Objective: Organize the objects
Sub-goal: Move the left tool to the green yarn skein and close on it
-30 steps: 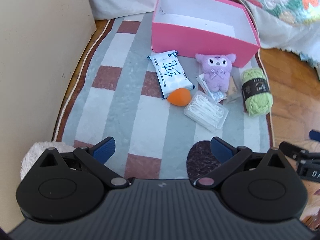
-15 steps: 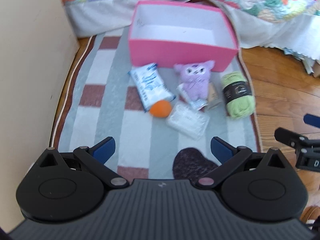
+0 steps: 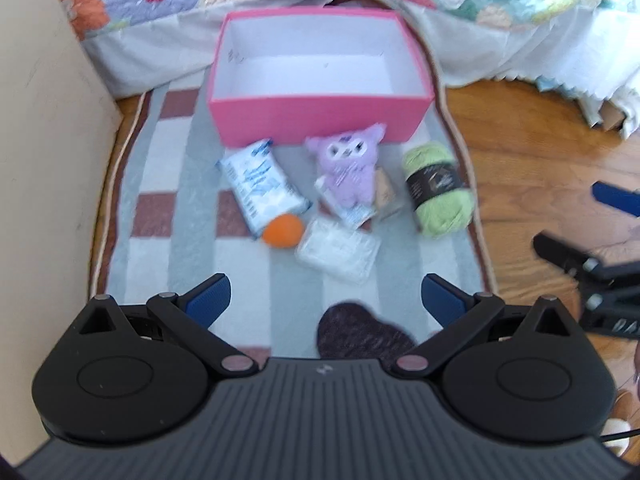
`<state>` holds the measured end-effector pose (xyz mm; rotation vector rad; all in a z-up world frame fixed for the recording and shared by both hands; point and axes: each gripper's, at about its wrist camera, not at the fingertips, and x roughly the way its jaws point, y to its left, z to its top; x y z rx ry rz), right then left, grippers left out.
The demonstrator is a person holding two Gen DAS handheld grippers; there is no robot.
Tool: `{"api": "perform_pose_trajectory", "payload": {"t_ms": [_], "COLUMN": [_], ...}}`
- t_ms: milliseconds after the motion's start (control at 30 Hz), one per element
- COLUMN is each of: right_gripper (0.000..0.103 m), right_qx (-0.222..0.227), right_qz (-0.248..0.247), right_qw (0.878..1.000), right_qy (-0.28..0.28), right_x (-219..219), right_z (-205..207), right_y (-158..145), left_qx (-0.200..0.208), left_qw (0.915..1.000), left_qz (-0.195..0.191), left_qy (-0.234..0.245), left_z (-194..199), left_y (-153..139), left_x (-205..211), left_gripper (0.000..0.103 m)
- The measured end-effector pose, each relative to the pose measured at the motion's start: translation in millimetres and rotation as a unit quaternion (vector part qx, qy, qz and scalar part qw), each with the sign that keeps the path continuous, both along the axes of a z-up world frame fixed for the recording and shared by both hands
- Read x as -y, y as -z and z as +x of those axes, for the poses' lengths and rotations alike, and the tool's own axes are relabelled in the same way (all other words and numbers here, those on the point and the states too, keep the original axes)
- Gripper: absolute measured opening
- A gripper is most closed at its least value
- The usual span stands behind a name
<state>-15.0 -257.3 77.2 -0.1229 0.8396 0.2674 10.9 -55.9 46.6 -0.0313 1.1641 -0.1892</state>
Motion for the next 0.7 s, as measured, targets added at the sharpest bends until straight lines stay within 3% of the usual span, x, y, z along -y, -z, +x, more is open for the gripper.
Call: {"api": "perform_pose_trajectory", "payload": {"t_ms": [167,267,367,533,700], "right_gripper": [0.101,0.101,0.101,0.100,0.100], "right_qx": [-0.035,0.001,0.021,0.003,-0.023], "right_qz": [0.006,0.002,-0.003,-0.002,0.011], "right_qw": [0.999,1.000,0.998,0.998,0.998], "right_qy": [0.007,-0.030,-0.058,-0.070,-0.060], "right_x": [13,8,0,-3,2], "right_z": [22,20,19,39,61], "right_y": [27,38,45,70,109], "left_qx": [0.022,0.026,0.015,0.010,-0.006], "left_qw": [0.9992,0.9986,0.9956,0.9950,0.9907], "left_qz": [-0.033,-0.045,-0.092,-0.099,-0.136], "left_qy": [-0.009,-0.005,-0.005,0.000,0.001], "left_z": [20,36,53,76,100], "left_y": [7,22,41,72,105], "left_x": [14,29,42,66,79], "left_gripper": [0.103,0.103,0.103,0.100,0.098]}}
